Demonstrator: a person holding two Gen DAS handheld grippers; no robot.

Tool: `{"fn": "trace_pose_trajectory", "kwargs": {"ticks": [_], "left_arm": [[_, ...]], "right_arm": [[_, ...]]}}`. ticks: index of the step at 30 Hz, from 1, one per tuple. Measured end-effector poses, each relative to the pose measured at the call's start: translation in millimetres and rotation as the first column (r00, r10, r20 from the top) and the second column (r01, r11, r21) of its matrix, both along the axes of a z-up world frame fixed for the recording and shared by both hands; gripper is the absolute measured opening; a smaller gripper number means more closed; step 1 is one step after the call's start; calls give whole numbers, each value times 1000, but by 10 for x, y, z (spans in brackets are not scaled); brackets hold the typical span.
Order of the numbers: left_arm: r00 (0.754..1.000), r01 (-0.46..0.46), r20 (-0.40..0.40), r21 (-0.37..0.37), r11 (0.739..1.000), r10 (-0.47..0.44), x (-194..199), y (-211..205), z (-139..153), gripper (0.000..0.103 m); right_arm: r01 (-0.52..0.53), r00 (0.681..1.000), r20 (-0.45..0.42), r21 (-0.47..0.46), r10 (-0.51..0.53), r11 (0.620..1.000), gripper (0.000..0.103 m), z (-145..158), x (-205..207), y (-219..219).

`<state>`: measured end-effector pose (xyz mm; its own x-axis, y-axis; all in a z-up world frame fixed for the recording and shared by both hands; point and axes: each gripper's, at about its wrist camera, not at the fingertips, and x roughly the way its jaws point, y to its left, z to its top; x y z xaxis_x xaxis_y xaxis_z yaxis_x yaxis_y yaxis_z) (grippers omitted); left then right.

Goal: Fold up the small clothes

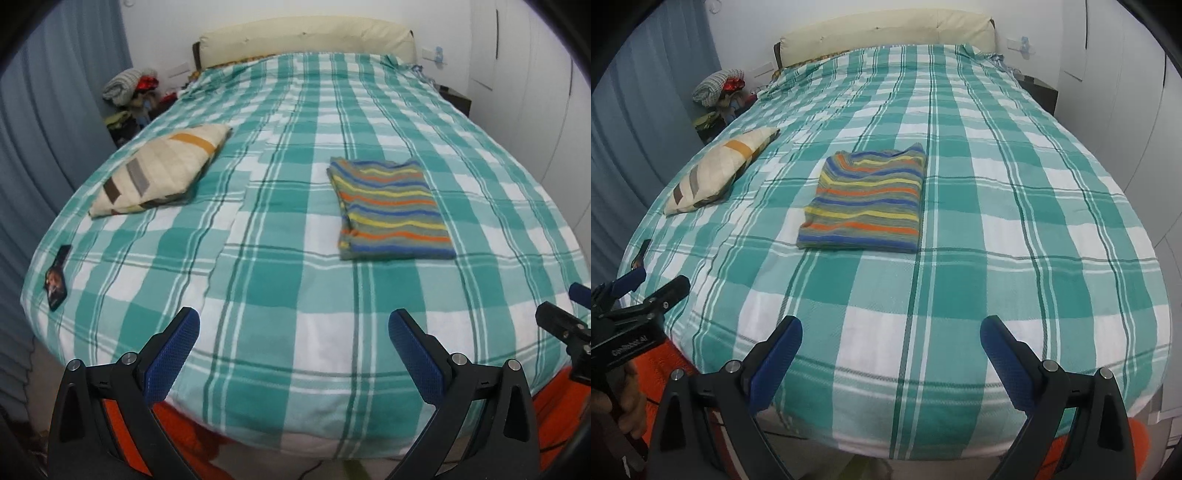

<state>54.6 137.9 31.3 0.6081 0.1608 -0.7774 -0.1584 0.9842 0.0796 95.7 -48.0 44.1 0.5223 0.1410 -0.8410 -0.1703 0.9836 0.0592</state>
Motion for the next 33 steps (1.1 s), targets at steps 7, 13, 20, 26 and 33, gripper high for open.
{"fn": "trace_pose_trajectory", "kwargs": {"ticks": [7, 13, 20, 26, 33], "left_arm": [[1000, 9, 8, 53, 999, -10, -91, -57, 74, 102], [997, 14, -74, 76, 997, -9, -70, -91, 29, 102], [992, 64, -111, 17, 998, -62, 115, -157, -38, 102], [993, 48, -105, 9, 999, -47, 442, -161, -2, 102], [994, 33, -101, 25, 999, -30, 656, -137, 21, 102]], "right_arm": [[-6, 1000, 28, -29, 7, 1000, 96, 117, -100, 33], [-21, 999, 41, -57, 24, 998, 97, 139, -156, 84], [-29, 999, 42, -95, 33, 995, 96, 96, 68, 177], [-14, 999, 38, -100, 18, 995, 96, 128, 347, 232], [16, 999, 53, -96, -11, 995, 96, 197, 557, 221]]}}
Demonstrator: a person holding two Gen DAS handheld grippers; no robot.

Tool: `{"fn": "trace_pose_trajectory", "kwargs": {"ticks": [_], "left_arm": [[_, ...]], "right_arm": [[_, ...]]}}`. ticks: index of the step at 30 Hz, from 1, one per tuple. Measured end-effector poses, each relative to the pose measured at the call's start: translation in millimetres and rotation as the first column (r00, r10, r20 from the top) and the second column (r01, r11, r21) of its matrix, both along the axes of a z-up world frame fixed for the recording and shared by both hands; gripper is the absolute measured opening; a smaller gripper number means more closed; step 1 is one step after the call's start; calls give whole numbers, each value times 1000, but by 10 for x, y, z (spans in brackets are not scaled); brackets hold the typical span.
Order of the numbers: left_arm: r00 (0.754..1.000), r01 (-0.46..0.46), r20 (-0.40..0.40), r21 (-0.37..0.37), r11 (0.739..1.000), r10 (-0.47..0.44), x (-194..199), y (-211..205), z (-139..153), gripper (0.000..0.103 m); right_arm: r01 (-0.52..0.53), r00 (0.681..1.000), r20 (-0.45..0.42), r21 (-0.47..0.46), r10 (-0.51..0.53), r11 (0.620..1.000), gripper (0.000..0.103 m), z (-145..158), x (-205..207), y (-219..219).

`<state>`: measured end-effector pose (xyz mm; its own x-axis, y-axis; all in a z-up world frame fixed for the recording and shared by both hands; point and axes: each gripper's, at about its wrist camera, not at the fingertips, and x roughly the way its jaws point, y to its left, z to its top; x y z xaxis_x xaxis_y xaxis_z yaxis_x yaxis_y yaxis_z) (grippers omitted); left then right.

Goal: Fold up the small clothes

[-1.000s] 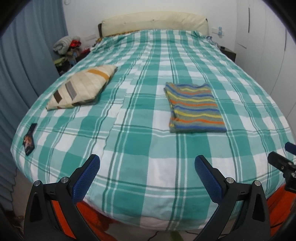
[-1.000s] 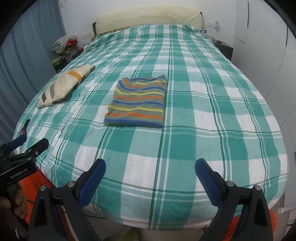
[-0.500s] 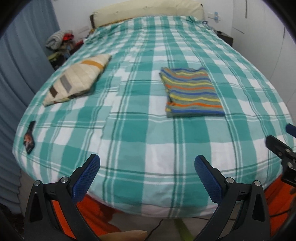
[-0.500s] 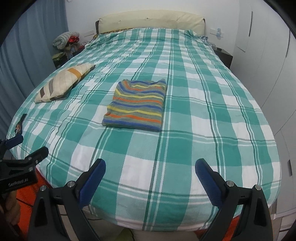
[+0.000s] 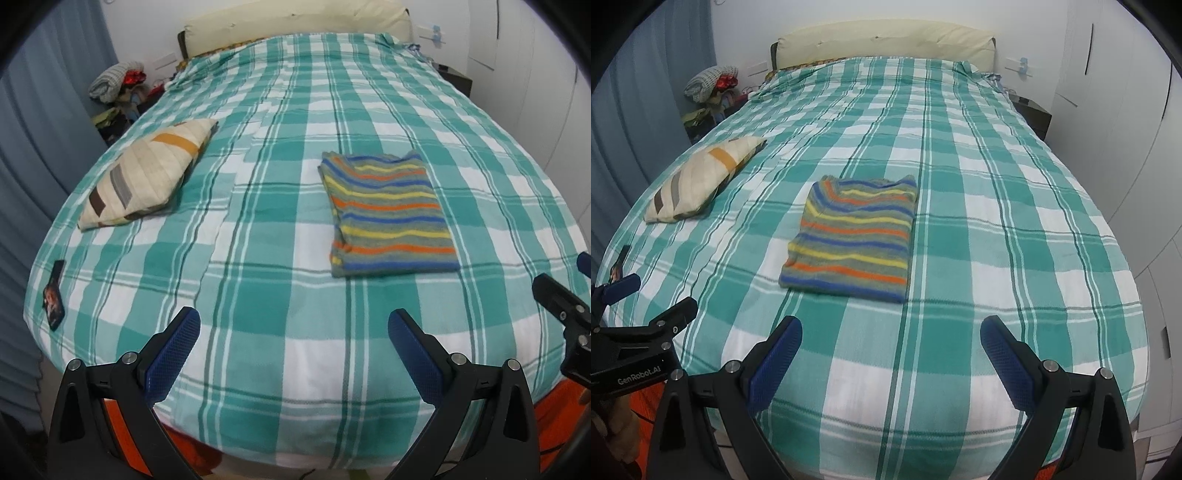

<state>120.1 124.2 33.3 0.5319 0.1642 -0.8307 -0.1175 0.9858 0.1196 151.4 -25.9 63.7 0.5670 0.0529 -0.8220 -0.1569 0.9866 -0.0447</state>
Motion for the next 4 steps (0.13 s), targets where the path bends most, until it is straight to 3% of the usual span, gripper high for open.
{"fn": "trace_pose_trajectory", "kwargs": {"ticks": [4], "left_arm": [[998, 30, 55, -25, 999, -28, -35, -22, 73, 101]], "right_arm": [[8, 1000, 5, 1, -8, 1000, 96, 25, 39, -21]]}}
